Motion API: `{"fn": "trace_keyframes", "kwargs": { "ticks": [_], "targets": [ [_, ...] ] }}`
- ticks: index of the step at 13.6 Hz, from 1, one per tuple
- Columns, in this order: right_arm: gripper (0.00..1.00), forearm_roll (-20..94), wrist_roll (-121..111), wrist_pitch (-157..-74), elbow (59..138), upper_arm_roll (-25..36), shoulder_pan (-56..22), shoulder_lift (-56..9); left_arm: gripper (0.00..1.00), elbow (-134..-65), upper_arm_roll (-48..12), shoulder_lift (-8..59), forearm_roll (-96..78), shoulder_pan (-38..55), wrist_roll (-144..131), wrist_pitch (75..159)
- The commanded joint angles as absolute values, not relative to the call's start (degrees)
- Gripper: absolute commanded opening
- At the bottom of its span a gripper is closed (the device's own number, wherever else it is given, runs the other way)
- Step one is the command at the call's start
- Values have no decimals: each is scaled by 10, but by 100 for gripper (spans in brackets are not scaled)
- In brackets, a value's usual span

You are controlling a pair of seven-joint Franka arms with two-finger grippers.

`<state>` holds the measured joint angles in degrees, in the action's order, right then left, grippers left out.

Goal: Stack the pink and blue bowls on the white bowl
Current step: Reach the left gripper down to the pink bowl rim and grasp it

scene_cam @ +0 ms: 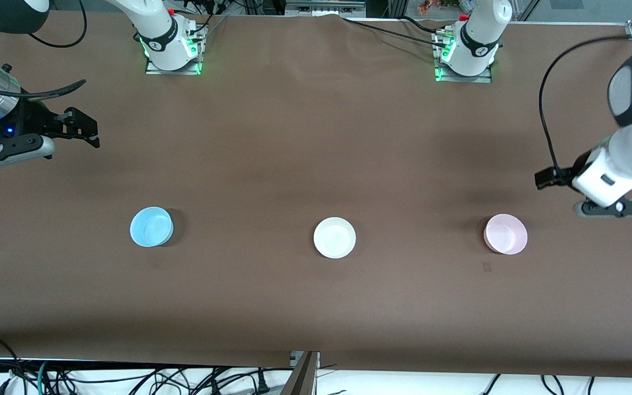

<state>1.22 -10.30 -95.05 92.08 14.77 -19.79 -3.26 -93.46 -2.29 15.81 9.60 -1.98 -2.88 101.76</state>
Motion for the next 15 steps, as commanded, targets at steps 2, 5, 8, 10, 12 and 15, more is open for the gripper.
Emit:
{"fn": "trace_keyframes", "kwargs": {
  "ticks": [2, 5, 8, 10, 12, 15],
  "targets": [
    [100, 4, -104, -946, 908, 148, -200, -36, 100, -917, -25, 259, 157, -40, -18, 1106],
    [100, 6, -106, -946, 908, 147, -200, -36, 100, -918, -27, 327, 146, -66, 79, 1238],
    [100, 3, -110, -944, 908, 147, -200, -36, 100, -922, -31, 369, 90, -76, 136, 1292],
    [100, -9, -109, -945, 908, 146, -200, -36, 100, -925, -31, 374, 33, -85, 185, 1290],
    [100, -17, -108, -951, 907, 148, -200, -36, 100, -931, -31, 379, -8, -97, 223, 1282],
    [100, -18, -105, -954, 907, 149, -196, -45, 100, -943, -31, 395, -47, -108, 255, 1281]
  ]
}}
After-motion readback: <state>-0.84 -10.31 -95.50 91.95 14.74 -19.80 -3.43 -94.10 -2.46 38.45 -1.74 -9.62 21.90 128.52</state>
